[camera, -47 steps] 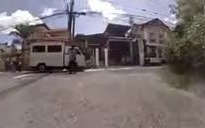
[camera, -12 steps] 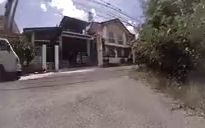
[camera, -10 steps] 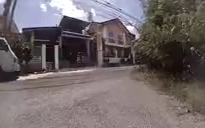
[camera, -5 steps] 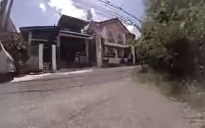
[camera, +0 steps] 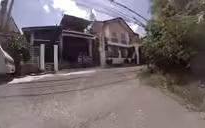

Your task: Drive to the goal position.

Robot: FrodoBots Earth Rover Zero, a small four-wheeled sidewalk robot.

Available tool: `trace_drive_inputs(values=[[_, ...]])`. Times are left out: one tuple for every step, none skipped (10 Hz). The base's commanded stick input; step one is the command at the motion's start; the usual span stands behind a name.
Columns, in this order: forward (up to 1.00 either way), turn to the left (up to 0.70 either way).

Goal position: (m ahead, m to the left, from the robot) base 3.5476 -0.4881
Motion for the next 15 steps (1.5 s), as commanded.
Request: trace_drive_inputs(values=[[0.7, 0.08], [0.7, 0.08], [0.7, 0.08], [0.7, 0.08], [0.7, 0.08], [0.7, 0.08], [0.7, 0.08], [0.7, 0.08], [0.7, 0.08], [0.7, 0.08], [0.7, 0.08], [0.7, -0.13], [0.7, -0.27], [0.7, -0.27], [0.7, -0.27]])
